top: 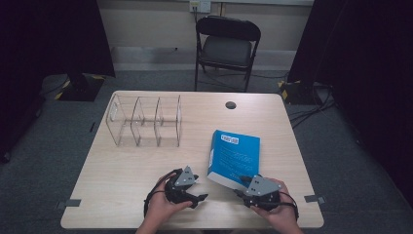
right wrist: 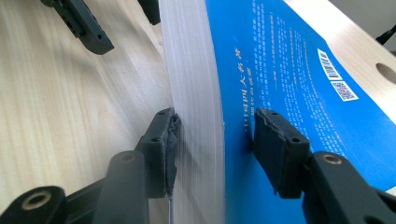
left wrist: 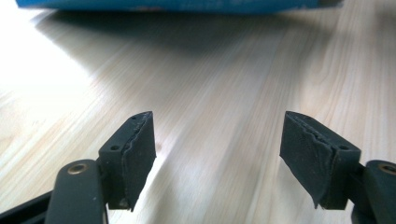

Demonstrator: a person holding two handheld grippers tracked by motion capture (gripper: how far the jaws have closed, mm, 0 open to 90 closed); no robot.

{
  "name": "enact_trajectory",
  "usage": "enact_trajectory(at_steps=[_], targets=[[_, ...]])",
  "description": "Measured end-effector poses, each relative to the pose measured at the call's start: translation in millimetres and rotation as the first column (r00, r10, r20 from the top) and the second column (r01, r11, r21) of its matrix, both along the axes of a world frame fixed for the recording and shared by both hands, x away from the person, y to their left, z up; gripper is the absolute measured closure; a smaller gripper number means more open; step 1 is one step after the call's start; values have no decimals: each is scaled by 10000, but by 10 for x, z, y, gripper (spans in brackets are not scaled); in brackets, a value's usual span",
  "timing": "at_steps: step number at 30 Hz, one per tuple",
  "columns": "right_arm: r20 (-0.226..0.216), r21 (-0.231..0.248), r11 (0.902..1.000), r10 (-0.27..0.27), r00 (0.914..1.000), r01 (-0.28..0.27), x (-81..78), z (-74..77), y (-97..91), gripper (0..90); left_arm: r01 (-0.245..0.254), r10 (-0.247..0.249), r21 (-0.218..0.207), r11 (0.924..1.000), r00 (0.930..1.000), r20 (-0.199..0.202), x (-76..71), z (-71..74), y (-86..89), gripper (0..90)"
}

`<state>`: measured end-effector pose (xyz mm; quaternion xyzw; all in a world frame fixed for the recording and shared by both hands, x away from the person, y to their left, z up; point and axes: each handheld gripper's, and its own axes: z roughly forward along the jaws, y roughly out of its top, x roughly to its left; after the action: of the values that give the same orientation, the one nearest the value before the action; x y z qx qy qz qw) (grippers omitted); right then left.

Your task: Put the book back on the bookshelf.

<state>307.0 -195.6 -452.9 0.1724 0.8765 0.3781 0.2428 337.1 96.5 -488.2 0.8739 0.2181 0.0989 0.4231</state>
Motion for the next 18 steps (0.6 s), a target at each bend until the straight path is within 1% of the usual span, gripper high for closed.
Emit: enact_trajectory(at_steps=[1, 2, 3, 4, 5, 6, 7, 8, 9, 11, 12, 13, 15, 16, 17, 18], targets=[[-195, 43, 10000, -12, 9998, 13, 10, 38, -8, 505, 8, -8, 77, 10000, 10000, -3, -2, 2, 27, 263], [-195, 43, 10000, -12, 9998, 13, 10, 38, -8, 505, 8, -8, 77, 10000, 10000, -3, -2, 2, 27, 263], [-349, -22, 10000, -6, 9994, 5, 16, 71, -8, 506, 60, -60, 71, 10000, 10000, 63, 1, -4, 42, 261], [-349, -22, 10000, -6, 9994, 5, 16, 71, -8, 506, 24, -28, 295, 9996, 9999, 130, -1, 0, 57, 261], [-481, -21, 10000, -31, 9988, 31, 21, 92, -11, 506, -40, 35, 321, 9995, 9999, 145, -6, -15, 65, 259], [-760, 71, 9999, -73, 9971, 78, 35, 138, -17, 506, -50, 38, 454, 9990, 9996, 266, -5, -25, 79, 241], [-760, 71, 9999, -73, 9971, 78, 35, 138, -17, 506, 10, -22, 536, 9986, 9998, 213, -4, -40, 93, 241], [-882, 104, 9999, -49, 9961, 59, 45, 167, -25, 507, -57, 48, 604, 9982, 9999, 150, -9, -53, 107, 241], [-1049, 172, 9998, -76, 9945, 94, 58, 198, -33, 506, -40, 31, 519, 9986, 9998, 188, -7, -75, 114, 236], [-1275, 146, 9999, -38, 9918, 57, 82, 259, -37, 509, -207, 201, 497, 9985, 9997, 120, -14, -96, 120, 213], [-1275, 146, 9999, -38, 9918, 57, 82, 259, -37, 509, -207, 201, 497, 9985, 9997, 120, -14, -96, 120, 210], [-1438, 120, 9999, -59, 9896, 77, 100, 301, -41, 510, -172, 163, 568, 9982, 9997, 159, -13, -92, 124, 205], [-1510, 122, 9999, -67, 9885, 87, 112, 324, -46, 511, 85, -111, 989, 9951, 9996, 256, 4, -63, 145, 199], [-1642, 140, 9998, -82, 9864, 106, 123, 352, -50, 513, 25, -43, 829, 9966, 9998, 215, 3, -70, 137, 197], [-1731, 176, 9998, -100, 9848, 133, 138, 379, -56, 514, -136, 130, 500, 9987, 9998, 123, -6, -86, 120, 192], [-1886, 316, 9993, -157, 9819, 221, 170, 433, -68, 517, 74, -88, 653, 9978, 9998, 204, 12, -88, 142, 187]])
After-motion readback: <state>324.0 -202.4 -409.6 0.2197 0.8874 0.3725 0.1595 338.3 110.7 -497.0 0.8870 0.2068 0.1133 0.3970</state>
